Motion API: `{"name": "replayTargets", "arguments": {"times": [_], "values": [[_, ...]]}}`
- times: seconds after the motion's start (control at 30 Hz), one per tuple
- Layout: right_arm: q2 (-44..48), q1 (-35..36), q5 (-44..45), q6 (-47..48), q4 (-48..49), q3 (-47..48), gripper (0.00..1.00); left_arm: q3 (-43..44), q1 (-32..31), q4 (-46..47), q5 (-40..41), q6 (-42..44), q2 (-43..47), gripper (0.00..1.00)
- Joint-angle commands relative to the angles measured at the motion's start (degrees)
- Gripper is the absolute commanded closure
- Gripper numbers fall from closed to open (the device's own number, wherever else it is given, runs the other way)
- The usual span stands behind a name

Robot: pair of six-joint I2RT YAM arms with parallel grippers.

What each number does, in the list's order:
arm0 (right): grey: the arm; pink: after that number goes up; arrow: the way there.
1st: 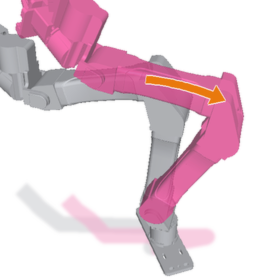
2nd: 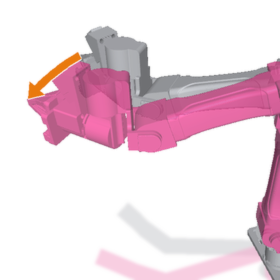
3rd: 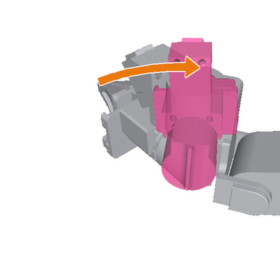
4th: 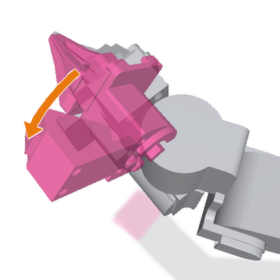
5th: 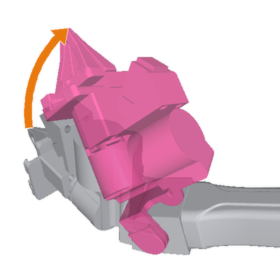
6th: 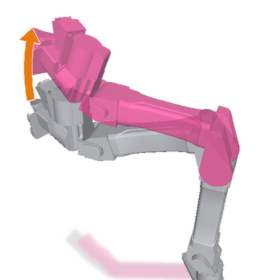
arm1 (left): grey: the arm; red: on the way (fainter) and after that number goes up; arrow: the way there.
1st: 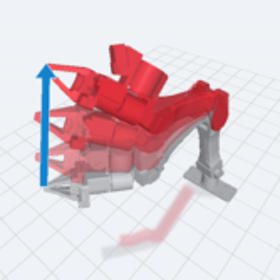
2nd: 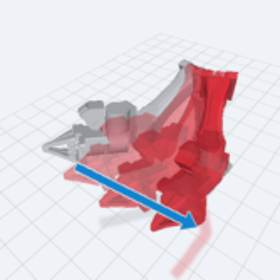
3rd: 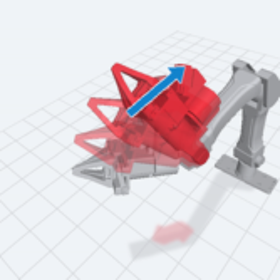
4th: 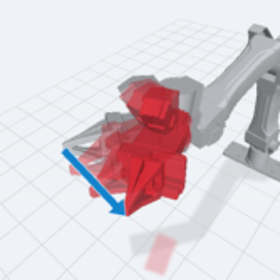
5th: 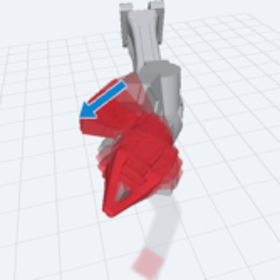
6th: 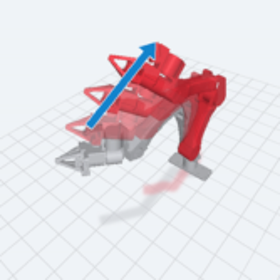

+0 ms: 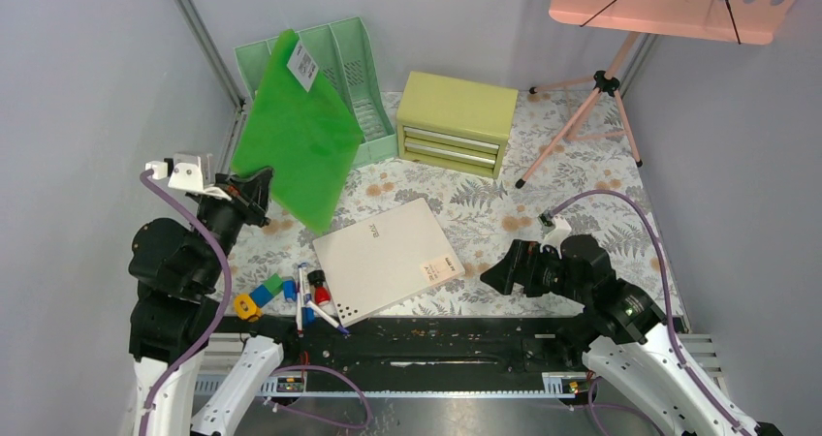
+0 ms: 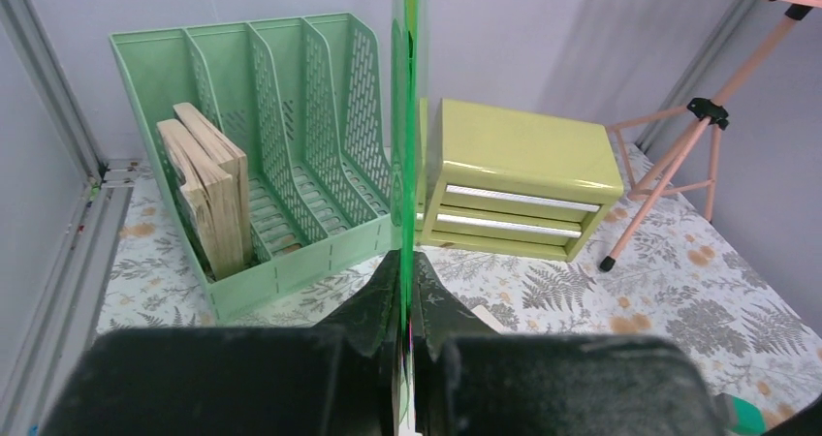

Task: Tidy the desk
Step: Place the folder in the storage box.

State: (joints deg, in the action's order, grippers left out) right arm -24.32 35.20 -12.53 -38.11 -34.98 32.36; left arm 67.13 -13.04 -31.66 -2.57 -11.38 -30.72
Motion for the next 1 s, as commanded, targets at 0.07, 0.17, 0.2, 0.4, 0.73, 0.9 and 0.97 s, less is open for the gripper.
{"name": "replayTargets", "arguments": {"times": [0.07,0.17,0.2,0.4,0.73,0.9,0.97], "values": [[-0.26,-0.2,1.47,-0.97,1.38,-0.91,0.01,2.35,0.21,5.82,5.51,2.01,-0.66,1.0],[-0.46,-0.16,1.62,-1.35,1.36,-1.92,0.01,1.56,0.21,6.84,5.35,2.4,-1.61,1.0],[-0.47,-0.14,1.52,-1.53,1.39,-2.33,0.01,1.3,0.22,7.31,5.26,2.45,-2.04,1.0],[1.22,-0.18,2.42,-3.19,1.39,-5.19,0.0,0.86,0.22,10.15,3.48,1.8,-6.25,1.0],[5.08,-0.13,4.13,-5.3,1.35,-8.49,0.01,-0.52,0.21,17.08,8.49,1.97,-13.2,1.0],[8.4,-0.18,5.94,-6.66,1.38,-9.99,0.01,0.41,0.25,19.66,11.28,2.65,-17.35,1.0],[9.99,-0.21,6.49,-7.68,1.41,-10.72,0.01,0.48,0.21,21.01,12.94,3.25,-18.8,1.0]]}}
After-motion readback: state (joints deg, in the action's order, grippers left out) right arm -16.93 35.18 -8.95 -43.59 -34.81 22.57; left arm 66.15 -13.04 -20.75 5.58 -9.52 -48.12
